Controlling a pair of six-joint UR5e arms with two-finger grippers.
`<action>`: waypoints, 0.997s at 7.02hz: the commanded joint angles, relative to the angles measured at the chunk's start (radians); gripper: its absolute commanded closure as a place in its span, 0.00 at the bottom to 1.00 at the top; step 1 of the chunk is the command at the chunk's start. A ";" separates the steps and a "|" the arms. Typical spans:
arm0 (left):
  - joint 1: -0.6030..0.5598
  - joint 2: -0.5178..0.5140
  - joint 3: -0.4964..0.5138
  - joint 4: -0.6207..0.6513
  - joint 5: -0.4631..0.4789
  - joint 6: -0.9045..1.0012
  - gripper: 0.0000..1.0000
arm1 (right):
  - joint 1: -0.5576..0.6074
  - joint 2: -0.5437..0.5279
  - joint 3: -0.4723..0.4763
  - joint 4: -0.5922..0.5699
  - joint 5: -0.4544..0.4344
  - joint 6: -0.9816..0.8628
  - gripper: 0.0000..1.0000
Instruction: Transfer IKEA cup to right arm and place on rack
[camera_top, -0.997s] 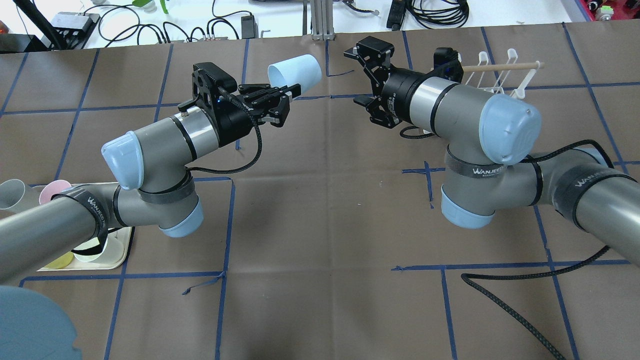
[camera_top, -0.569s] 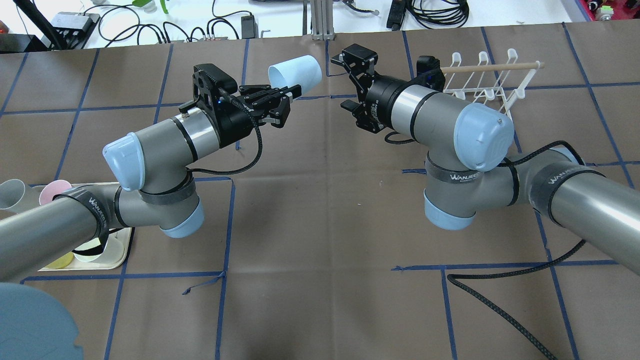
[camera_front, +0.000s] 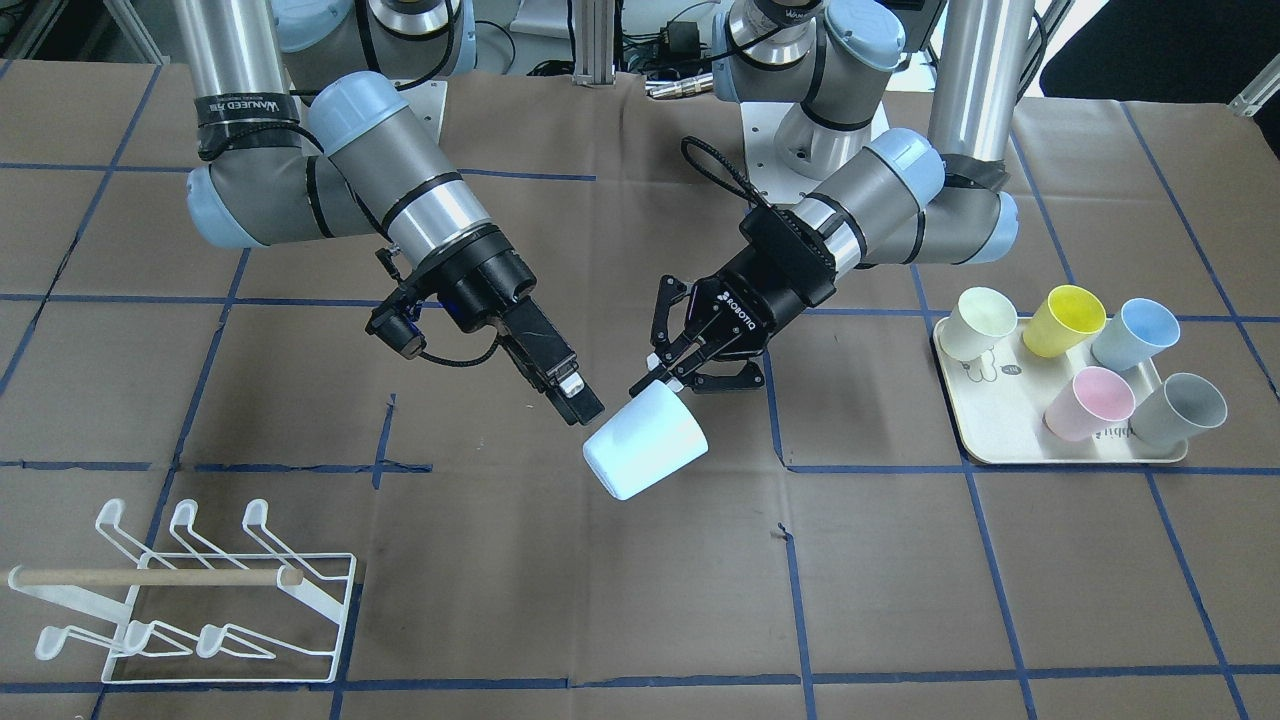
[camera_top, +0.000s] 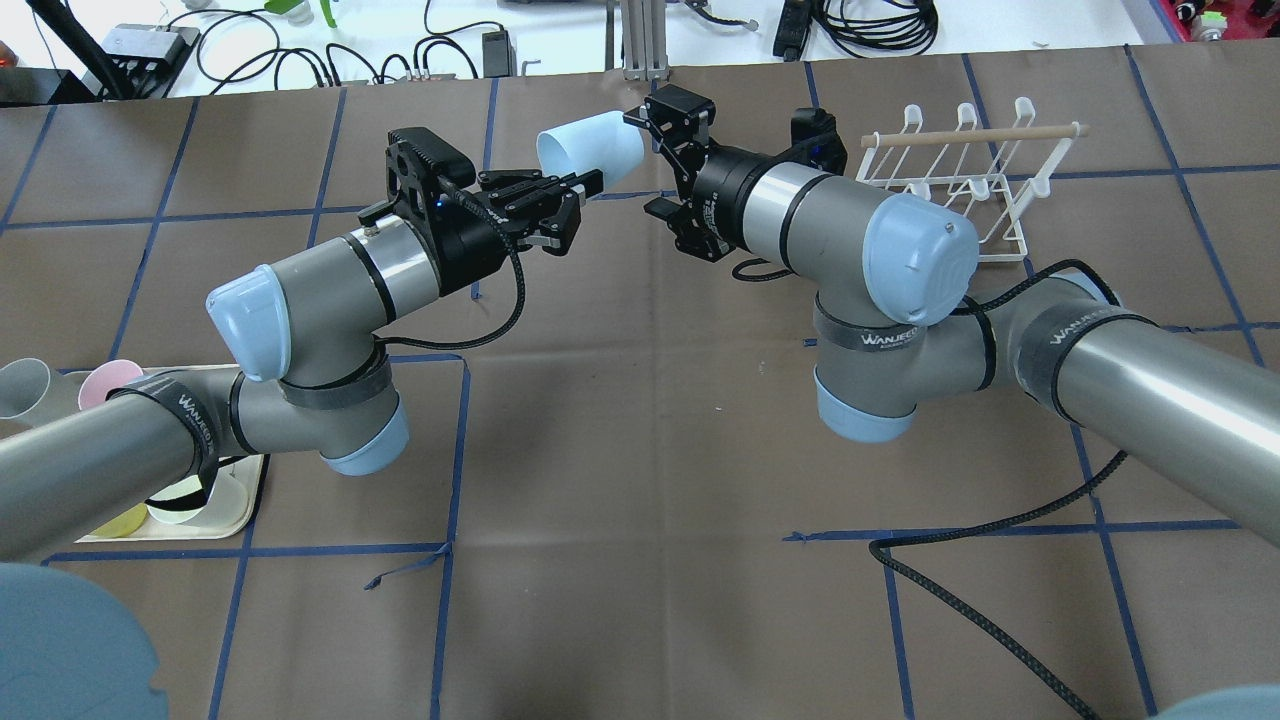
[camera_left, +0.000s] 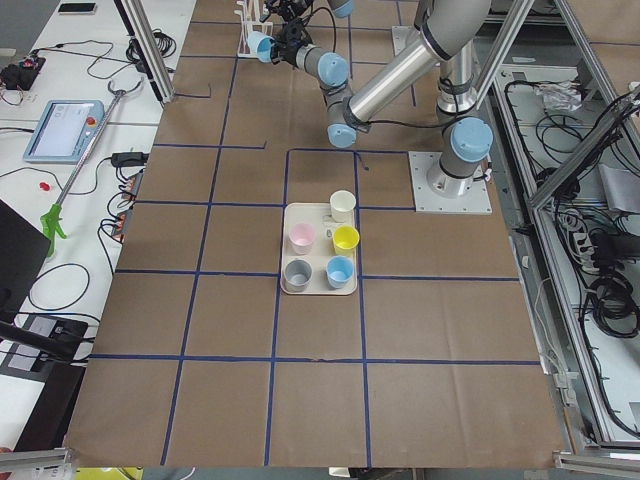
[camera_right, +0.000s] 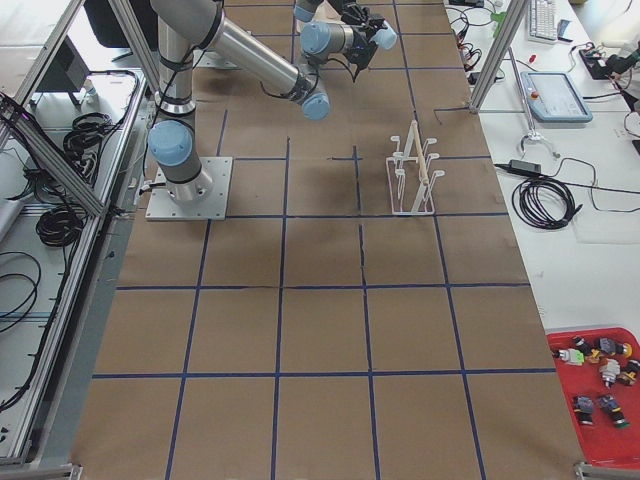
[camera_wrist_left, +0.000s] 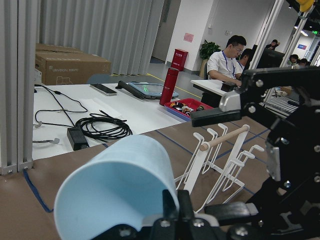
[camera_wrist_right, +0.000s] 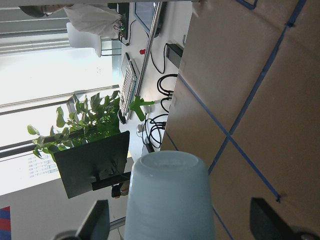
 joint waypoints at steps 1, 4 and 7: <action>0.000 0.001 0.000 0.002 0.000 0.000 1.00 | 0.018 0.044 -0.036 0.003 0.005 0.010 0.01; 0.000 0.002 0.000 0.000 0.000 -0.002 1.00 | 0.041 0.072 -0.063 0.004 0.000 0.010 0.01; 0.000 0.005 0.000 0.000 0.002 -0.003 1.00 | 0.047 0.104 -0.097 0.004 0.000 0.012 0.01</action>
